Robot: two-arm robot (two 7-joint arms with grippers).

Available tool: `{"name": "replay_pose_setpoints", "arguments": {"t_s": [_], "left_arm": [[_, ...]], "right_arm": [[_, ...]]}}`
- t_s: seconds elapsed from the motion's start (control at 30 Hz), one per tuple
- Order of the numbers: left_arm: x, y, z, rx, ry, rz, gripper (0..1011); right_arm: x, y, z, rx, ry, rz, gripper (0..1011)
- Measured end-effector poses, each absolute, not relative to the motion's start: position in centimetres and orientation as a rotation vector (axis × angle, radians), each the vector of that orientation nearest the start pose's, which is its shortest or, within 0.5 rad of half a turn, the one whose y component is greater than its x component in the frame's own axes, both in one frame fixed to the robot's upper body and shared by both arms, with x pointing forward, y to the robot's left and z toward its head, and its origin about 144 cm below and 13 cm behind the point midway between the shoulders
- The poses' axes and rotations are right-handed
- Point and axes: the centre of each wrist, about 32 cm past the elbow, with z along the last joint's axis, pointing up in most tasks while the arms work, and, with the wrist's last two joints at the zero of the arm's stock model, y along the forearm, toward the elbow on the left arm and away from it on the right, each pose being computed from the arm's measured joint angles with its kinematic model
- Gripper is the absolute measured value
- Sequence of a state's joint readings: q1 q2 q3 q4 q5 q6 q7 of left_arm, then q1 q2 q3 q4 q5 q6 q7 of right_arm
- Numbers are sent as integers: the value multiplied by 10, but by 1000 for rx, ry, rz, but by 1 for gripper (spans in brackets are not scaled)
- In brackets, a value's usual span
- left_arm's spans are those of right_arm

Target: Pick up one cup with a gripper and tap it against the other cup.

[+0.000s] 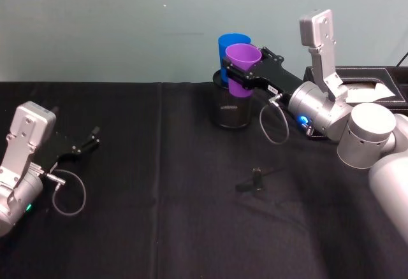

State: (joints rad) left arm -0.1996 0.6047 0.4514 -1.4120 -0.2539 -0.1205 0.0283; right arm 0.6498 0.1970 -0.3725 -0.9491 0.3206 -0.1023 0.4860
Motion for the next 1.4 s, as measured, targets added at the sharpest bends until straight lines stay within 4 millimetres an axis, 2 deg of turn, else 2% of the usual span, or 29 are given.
{"name": "replay_pose_setpoints", "arguments": {"t_s": [1.4], "left_arm": [[489, 310, 1140, 304, -285, 1248, 1000]], "right_arm": [[624, -228, 1199, -9, -82, -903, 751]]}}
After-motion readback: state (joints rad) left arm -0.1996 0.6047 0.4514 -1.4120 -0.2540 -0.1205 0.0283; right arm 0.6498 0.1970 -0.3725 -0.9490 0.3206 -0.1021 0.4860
